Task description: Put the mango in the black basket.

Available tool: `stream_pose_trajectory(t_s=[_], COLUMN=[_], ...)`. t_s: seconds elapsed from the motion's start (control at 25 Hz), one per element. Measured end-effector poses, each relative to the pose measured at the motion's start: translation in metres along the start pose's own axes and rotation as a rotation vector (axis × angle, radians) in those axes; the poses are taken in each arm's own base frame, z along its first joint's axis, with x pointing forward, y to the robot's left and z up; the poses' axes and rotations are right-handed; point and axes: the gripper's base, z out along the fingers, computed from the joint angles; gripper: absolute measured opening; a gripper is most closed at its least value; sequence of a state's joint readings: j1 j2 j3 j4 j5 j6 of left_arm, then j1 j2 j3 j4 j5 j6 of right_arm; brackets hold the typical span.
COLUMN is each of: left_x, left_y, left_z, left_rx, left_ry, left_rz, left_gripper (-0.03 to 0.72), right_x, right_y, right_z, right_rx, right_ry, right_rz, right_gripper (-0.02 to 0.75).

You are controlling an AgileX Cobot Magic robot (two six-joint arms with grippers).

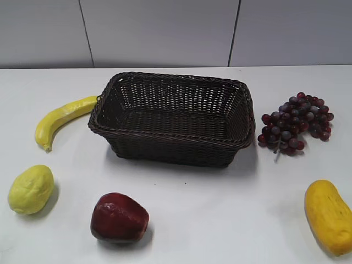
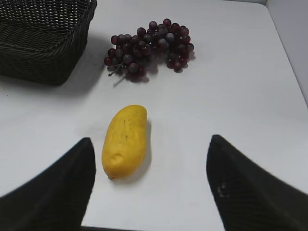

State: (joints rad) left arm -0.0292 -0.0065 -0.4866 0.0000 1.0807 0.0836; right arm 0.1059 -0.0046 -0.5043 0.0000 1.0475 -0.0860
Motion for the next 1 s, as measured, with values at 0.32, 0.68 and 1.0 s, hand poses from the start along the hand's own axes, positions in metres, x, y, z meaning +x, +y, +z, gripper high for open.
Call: stream_pose_trajectory(t_s=[0.32, 0.68, 1.0], left_x=[0.0, 0.0, 0.0], left_y=[0.0, 0.0, 0.0], left_z=[0.0, 0.0, 0.0], left_rx=[0.0, 0.0, 0.0], left_ry=[0.0, 0.0, 0.0], left_rz=[0.0, 0.0, 0.0], left_gripper=[0.272, 0.272, 0.272], right_x=[0.0, -0.045, -0.044], right_y=[0.0, -0.004, -0.001], right_z=[0.0, 0.025, 0.116], right_rx=[0.0, 0.011, -0.041], right_ry=[0.001, -0.164, 0.2], right_rz=[0.011, 0.043, 0.104], right_gripper=[0.554, 0.633, 0.66])
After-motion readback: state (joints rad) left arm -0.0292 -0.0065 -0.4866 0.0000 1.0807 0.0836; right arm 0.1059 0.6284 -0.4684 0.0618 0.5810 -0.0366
